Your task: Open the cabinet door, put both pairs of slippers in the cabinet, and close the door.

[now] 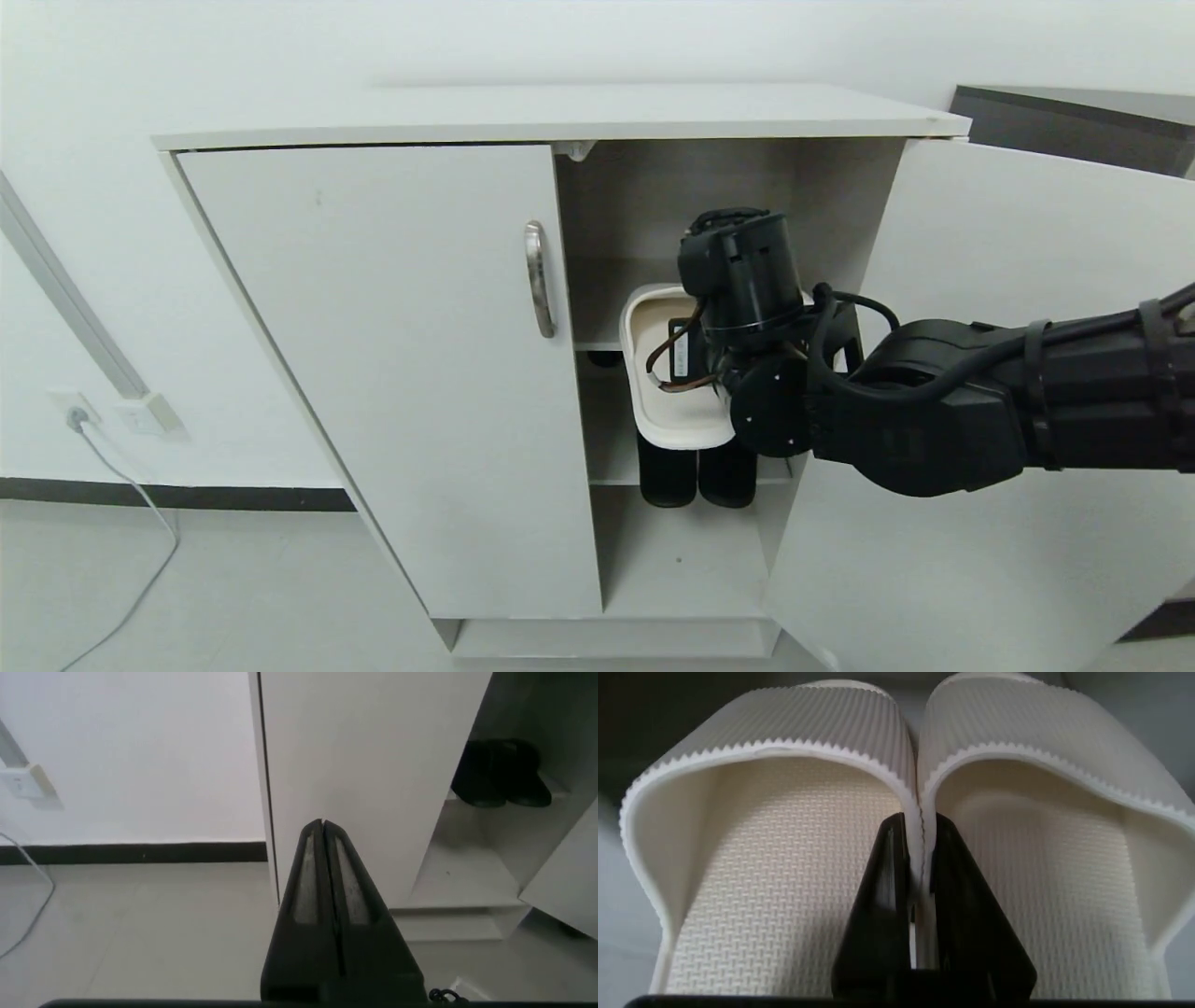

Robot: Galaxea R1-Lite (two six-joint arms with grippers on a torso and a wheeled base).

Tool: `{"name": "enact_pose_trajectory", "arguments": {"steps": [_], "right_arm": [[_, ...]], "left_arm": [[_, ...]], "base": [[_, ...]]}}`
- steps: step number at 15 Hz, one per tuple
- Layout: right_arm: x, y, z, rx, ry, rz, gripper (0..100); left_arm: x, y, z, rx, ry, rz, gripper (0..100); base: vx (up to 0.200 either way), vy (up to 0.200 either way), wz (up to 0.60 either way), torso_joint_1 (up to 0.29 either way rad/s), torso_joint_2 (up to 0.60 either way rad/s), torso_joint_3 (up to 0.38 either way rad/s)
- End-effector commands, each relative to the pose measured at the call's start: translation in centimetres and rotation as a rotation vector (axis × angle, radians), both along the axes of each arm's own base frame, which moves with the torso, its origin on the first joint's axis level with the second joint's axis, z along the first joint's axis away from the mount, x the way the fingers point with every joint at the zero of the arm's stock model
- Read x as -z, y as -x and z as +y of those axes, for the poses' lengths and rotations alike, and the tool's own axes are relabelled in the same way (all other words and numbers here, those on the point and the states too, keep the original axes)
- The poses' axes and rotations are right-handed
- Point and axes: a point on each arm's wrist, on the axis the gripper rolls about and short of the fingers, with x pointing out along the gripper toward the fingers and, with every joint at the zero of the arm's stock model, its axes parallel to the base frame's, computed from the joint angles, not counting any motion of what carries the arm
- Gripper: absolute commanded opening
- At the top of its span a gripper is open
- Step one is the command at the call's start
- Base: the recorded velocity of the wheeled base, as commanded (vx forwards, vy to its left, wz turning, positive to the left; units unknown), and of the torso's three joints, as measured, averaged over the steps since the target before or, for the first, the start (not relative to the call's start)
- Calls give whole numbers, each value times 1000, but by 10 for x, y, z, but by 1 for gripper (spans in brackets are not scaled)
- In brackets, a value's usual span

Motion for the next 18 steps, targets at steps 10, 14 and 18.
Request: {"name": "enact_pose_trajectory", "arguments": {"steps": [10, 14, 18], "right_arm": [[5, -9, 11, 1, -7, -3, 0], [3, -26, 13, 25, -26, -22, 0], [8, -48, 11, 58, -9, -24, 0]], "left_arm": [[0, 0, 0, -1, 0, 1, 0], [0, 0, 0, -1, 0, 1, 0], [0, 0, 0, -1, 2, 1, 0]], "base": [[40, 0, 0, 0, 1, 1], [0, 0, 0, 0, 0, 0], [0, 0, 0, 0, 0, 0]]}}
